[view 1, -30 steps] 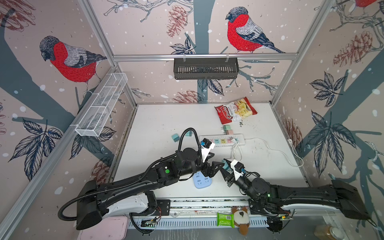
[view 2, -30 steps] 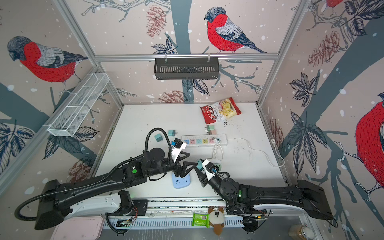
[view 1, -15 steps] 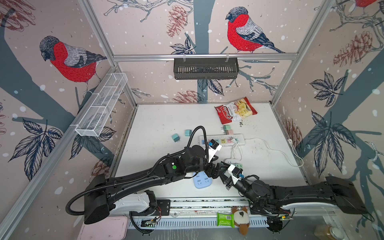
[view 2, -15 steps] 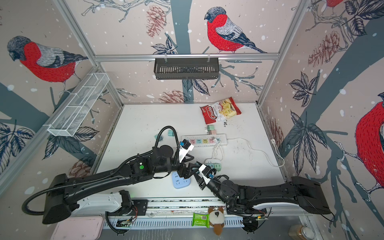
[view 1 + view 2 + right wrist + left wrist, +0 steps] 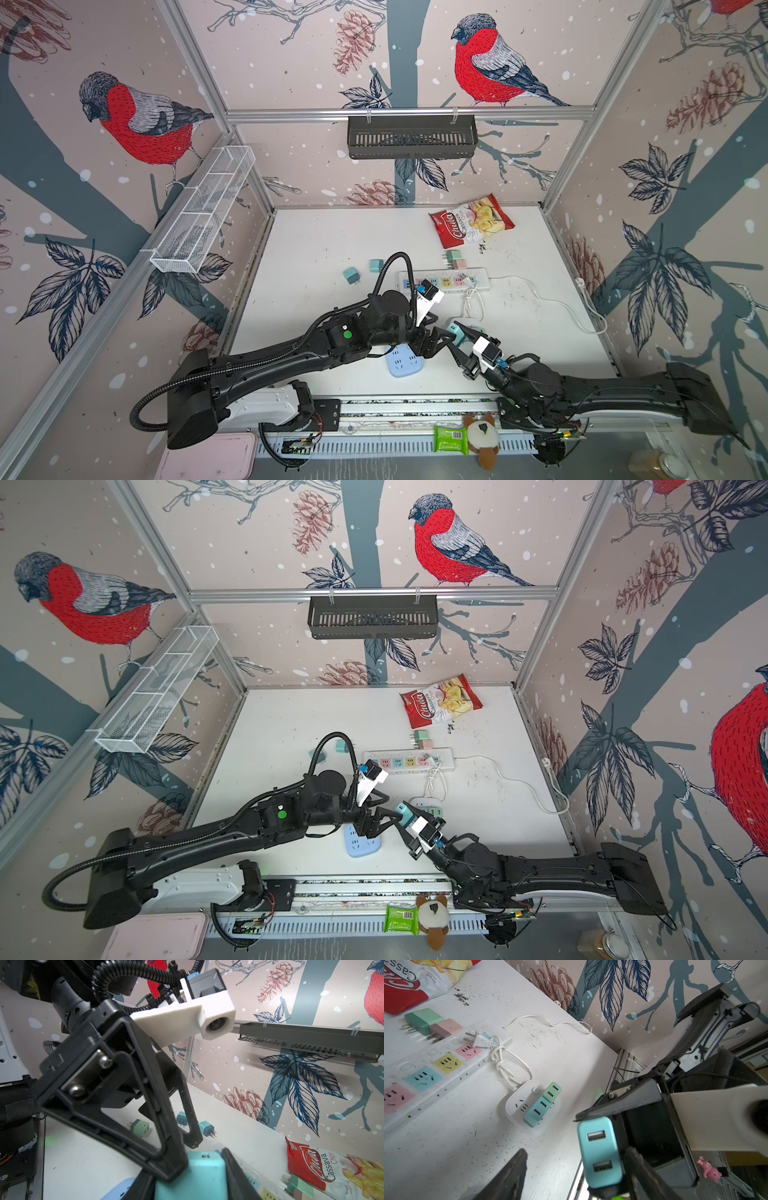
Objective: Insert the plug
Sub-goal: 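Close the left gripper on the teal charger while the right gripper holds it, then open the right gripper and draw it back while the left gripper holds the charger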
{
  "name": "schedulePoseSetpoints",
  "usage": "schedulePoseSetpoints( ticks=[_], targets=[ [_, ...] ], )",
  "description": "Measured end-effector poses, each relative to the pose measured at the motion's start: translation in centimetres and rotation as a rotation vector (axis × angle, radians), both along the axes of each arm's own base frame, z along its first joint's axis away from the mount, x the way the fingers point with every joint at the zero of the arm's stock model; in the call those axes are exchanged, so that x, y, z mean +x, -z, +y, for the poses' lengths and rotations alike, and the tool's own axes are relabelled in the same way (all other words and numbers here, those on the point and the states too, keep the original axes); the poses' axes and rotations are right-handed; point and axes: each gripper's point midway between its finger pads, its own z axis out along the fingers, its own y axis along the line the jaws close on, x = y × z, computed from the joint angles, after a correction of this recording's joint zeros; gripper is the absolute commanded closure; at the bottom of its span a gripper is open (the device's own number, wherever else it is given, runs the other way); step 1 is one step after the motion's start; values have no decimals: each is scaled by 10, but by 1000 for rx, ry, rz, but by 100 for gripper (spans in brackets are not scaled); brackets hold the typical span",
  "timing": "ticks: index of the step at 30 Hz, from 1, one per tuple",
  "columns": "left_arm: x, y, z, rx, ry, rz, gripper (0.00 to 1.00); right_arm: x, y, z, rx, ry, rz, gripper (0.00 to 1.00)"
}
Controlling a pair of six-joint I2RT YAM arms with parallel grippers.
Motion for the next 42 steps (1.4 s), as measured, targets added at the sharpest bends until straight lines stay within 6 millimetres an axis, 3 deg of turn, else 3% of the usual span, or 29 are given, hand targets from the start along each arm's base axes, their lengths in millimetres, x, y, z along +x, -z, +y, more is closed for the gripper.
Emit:
schedulePoseSetpoints(
  ticks=[6,9,17,27,42],
  targets=[
    [-7,-17,-16,-76,73,-3,31,-7,-20,-16,64,-35,-40,95],
    [-10,-16,-21,-81,102,8,32,-8,-15,-15,41,-45,-41,97],
    [-18,10,-18,10,133,66,41,-4,18,6,-102,-47,-16,98],
    [-16,15,-21,33,134,75,49,2,22,4,-107,-10,7,98],
    [-5,32,-26,95,82,96,71,6,32,8,-162,10,17,97]
  ],
)
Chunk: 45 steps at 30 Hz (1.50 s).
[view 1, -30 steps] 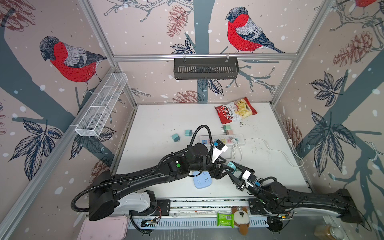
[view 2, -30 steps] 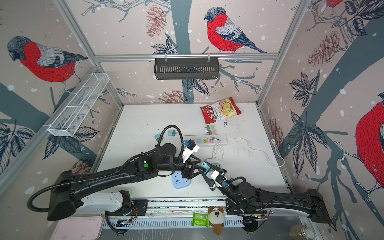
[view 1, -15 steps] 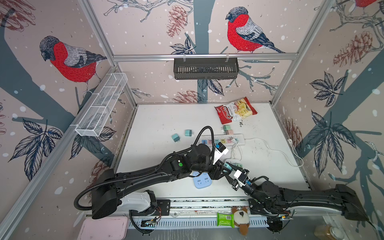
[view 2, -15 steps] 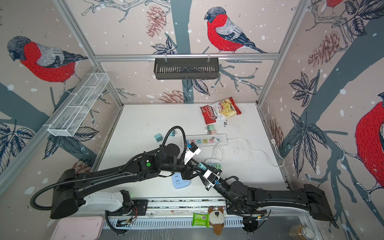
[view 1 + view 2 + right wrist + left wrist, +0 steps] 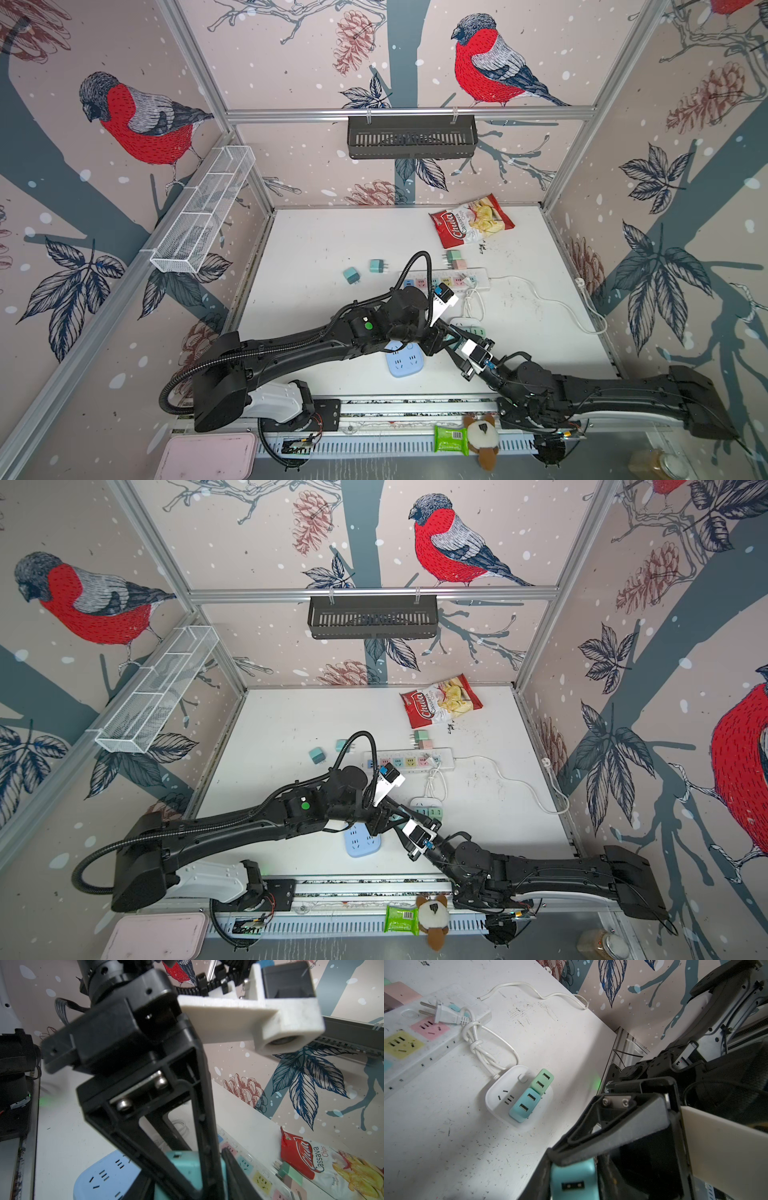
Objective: Insert the plug
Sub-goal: 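Open the right gripper and draw it back while the left gripper holds the charger, then carry the teal charger over the light-blue socket box with the left gripper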
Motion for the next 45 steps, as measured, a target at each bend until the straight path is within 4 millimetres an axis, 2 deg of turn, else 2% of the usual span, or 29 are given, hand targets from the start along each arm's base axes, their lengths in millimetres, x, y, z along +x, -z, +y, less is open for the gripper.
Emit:
schedulePoseSetpoints(
  ticks=[2,5,6,9,11,12,13,16,19,24,26,30,34,38,45],
  targets=[
    [1,1,-1,4,-3,-1,78,1,1,0,-5,9,2,95],
    [2,3,-1,12,-6,1,95,3,3,-1,-13,21,7,78],
    [2,3,-2,12,-7,0,99,4,3,-1,-12,25,10,67],
    [4,1,-1,13,-15,-6,100,5,3,-2,8,33,32,38],
    [3,-2,0,10,-3,-29,100,10,1,-4,45,55,69,29],
    [3,-4,2,12,-10,-41,100,13,-1,-5,57,69,83,17],
    [5,-7,4,10,-21,-58,100,16,-4,-6,71,85,102,0],
    [14,-15,13,15,-70,-120,100,25,-9,-8,96,132,143,0],
    [26,-17,27,29,-133,-208,100,27,-5,-8,98,139,176,0],
    [39,-13,60,99,-210,-360,100,36,0,-19,109,207,214,0],
    [39,-4,74,128,-210,-416,100,40,2,-26,111,239,218,0],
    [25,26,93,191,-117,-488,100,49,3,-43,154,299,246,0],
    [18,32,96,176,-69,-511,100,58,1,-63,236,354,264,0],
    [9,46,93,189,-6,-493,100,66,2,-83,309,407,277,0],
    [9,73,93,293,48,-477,100,68,-5,-94,390,400,289,0]
  ],
)
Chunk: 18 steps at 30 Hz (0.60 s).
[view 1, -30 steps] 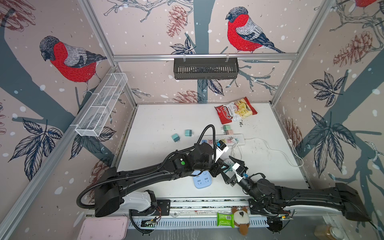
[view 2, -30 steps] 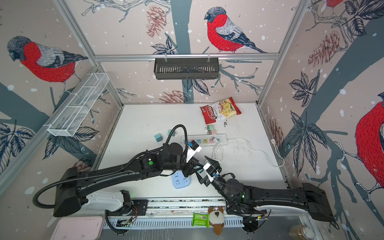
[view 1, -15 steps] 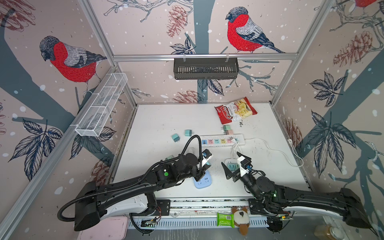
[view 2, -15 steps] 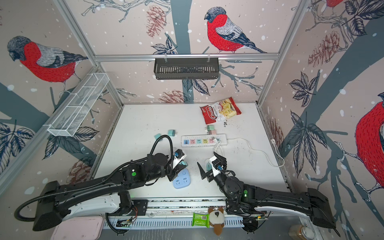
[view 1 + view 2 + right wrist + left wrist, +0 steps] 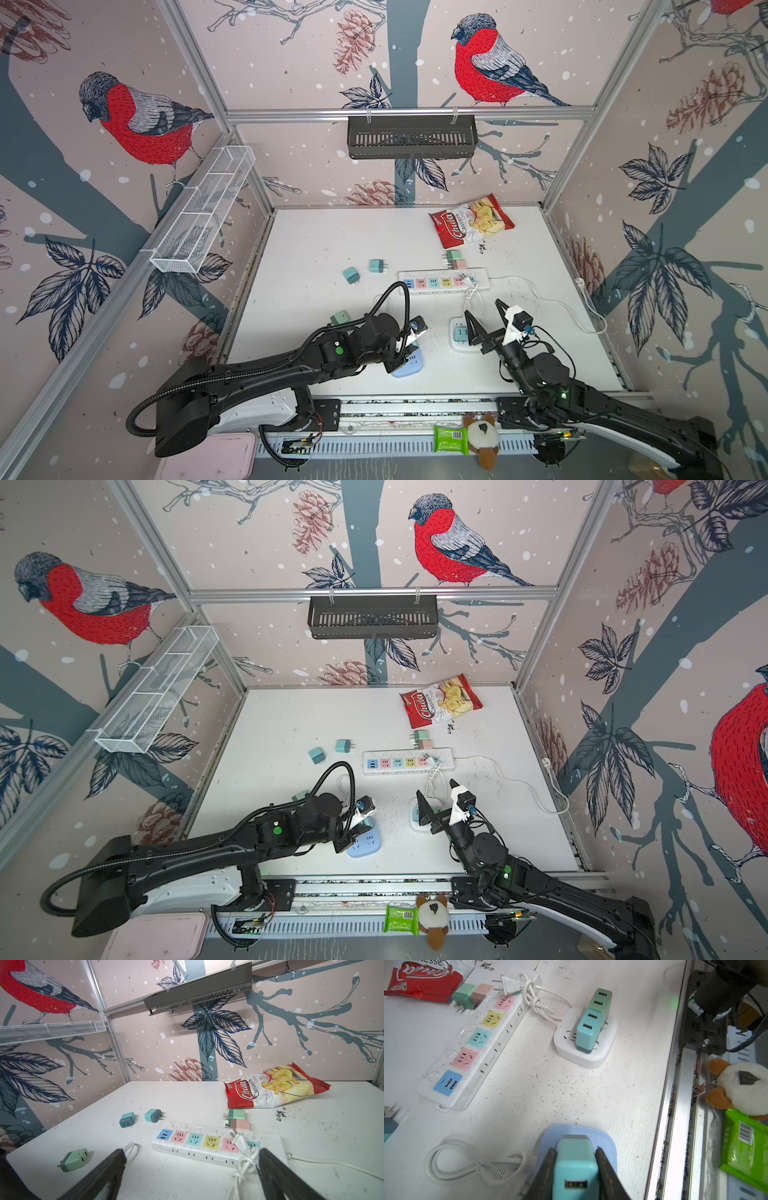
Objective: Insert the plug
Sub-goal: 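Carry the teal charger over the light-blue socket box with the left gripper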
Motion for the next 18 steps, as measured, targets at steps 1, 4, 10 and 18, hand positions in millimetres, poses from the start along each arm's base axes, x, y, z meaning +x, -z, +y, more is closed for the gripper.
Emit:
schedulePoseSetpoints(
  ticks=[1,4,10,18],
  targets=[
    [0,1,0,8,-1,1,100,0,0,0,0,-2,0,0],
    [0,4,2,21,4,-5,100,1,4,2,-18,-5,10,0],
    [-1,15,3,55,18,3,100,5,23,10,-98,-12,51,0],
    [-1,23,2,92,18,21,100,9,32,14,-137,-1,87,0]
  ],
)
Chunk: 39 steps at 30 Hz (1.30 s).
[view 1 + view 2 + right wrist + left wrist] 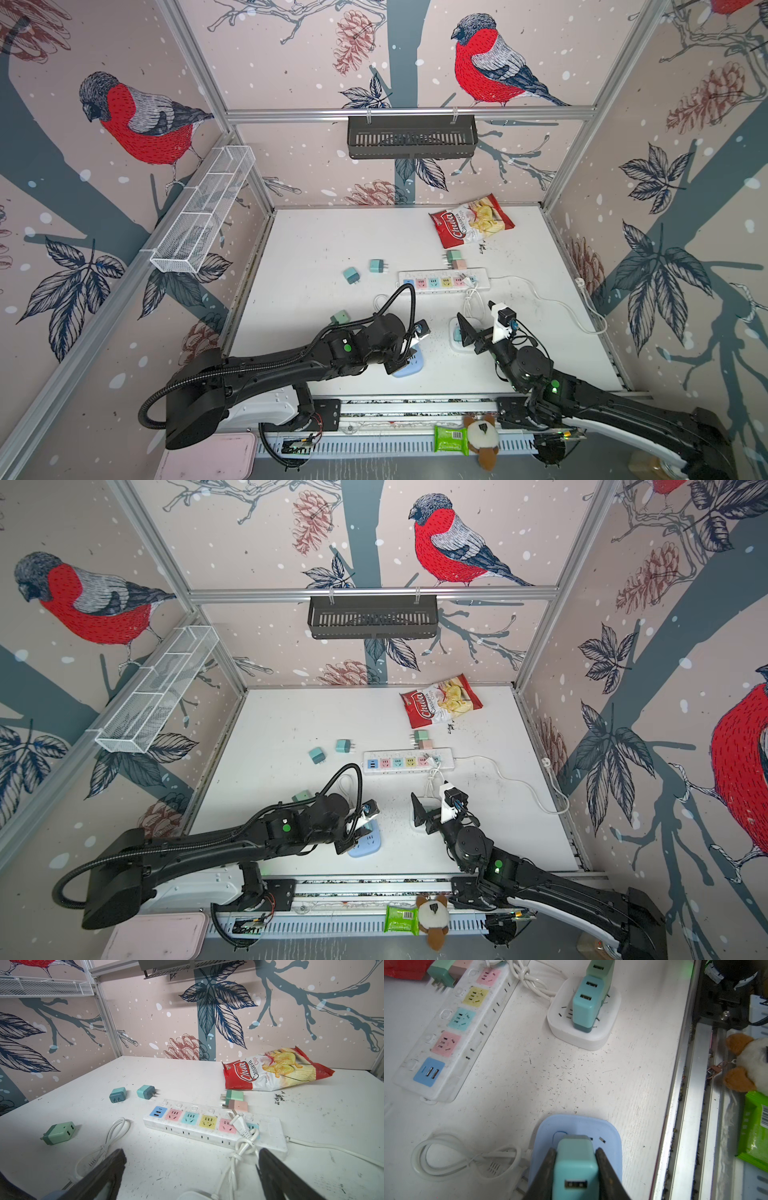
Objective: Insert the plug
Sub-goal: 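Carry the teal charger over the light-blue socket box with the left gripper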
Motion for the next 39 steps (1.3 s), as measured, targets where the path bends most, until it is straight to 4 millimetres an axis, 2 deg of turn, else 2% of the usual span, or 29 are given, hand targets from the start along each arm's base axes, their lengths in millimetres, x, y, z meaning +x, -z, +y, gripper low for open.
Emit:
schedulePoseSetpoints(
  ticks=[13,22,32,39],
  targets=[
    [1,15,-3,70,13,21,100,0,-6,-2,26,2,-8,0],
    [2,14,-6,72,14,23,100,0,-8,-2,37,2,-12,0],
    [-6,5,-5,28,41,36,100,0,-8,-3,40,2,-13,0],
    [-8,14,-8,53,38,72,100,0,-8,-3,40,2,-13,0]
  ],
)
